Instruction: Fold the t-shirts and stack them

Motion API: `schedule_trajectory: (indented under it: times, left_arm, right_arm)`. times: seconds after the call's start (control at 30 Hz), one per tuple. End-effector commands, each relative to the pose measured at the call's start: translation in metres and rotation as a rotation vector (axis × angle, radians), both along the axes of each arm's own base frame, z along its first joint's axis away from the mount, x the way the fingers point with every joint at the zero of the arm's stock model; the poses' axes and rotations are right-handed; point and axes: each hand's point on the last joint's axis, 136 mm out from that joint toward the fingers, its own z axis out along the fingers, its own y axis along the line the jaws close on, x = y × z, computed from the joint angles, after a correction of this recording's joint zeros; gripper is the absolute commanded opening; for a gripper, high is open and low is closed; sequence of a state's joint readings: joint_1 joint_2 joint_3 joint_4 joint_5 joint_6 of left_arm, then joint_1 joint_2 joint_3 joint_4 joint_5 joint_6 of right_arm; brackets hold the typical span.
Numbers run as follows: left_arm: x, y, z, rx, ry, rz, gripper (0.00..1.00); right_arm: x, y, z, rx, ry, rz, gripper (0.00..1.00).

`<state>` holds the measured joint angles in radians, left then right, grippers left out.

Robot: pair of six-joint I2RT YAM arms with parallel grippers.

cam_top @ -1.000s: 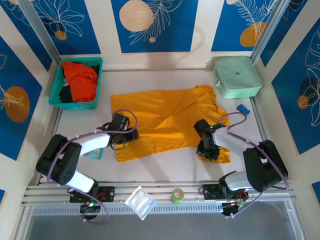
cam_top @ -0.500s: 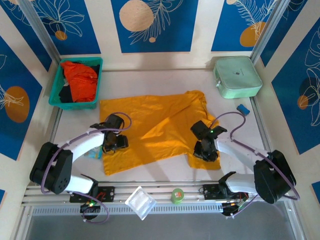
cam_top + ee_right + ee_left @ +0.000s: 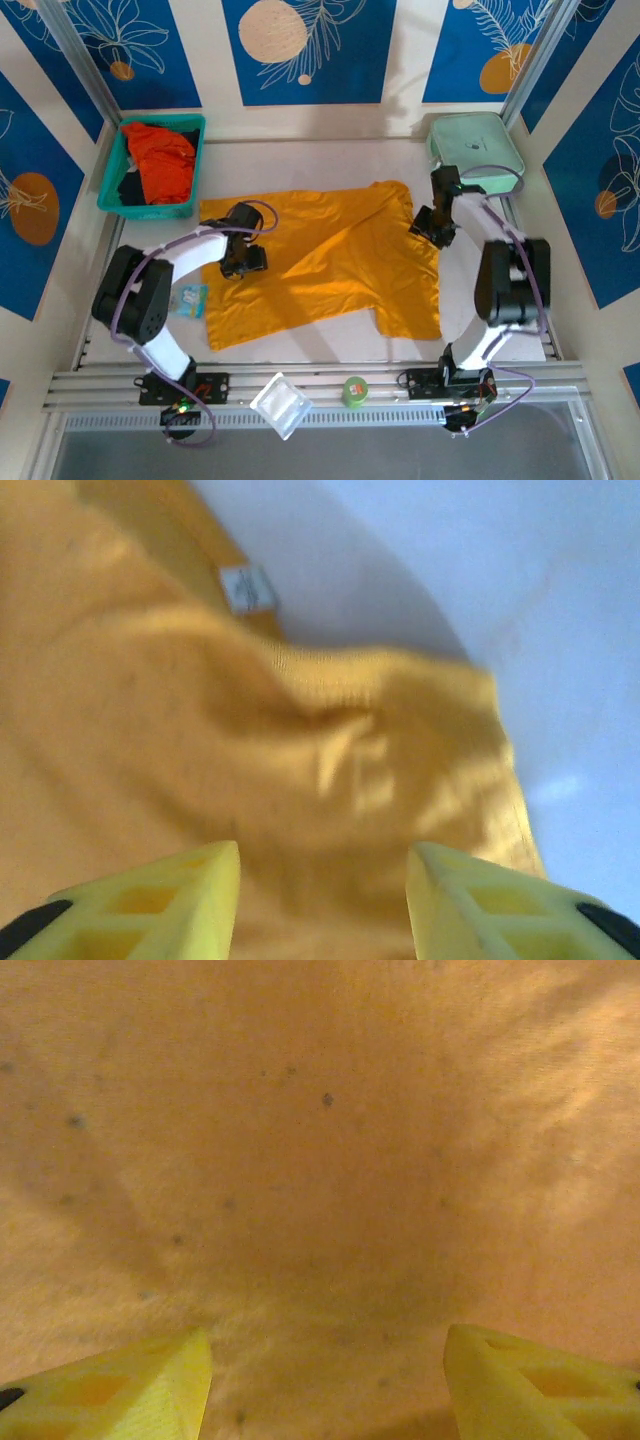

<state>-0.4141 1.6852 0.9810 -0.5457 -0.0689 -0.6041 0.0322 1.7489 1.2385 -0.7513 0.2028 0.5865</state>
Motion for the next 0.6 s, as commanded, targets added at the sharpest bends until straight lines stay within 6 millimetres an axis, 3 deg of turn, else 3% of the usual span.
schedule_trajectory:
  times: [0.0, 0.2, 0.37, 0.57]
  left_arm:
    - [0.021, -0.004, -0.004, -0.012, -0.028, 0.036, 0.63]
    - [0.034, -0.012, -0.03, -0.001, 0.021, 0.026, 0.62]
    - [0.042, -0.018, -0.047, 0.004, 0.056, 0.011, 0.62]
    - [0.03, -0.014, -0.056, 0.011, 0.095, 0.024, 0.61]
  right_arm:
    - [0.003, -0.021, -0.019, -0.098, 0.087, 0.048, 0.54]
    - [-0.002, -0.045, -0.051, -0.149, 0.199, 0.009, 0.49]
    - [-0.022, -0.067, -0.059, -0.194, 0.261, -0.055, 0.23]
    - [-0.029, -0.075, -0.056, -0.155, 0.26, -0.124, 0.26]
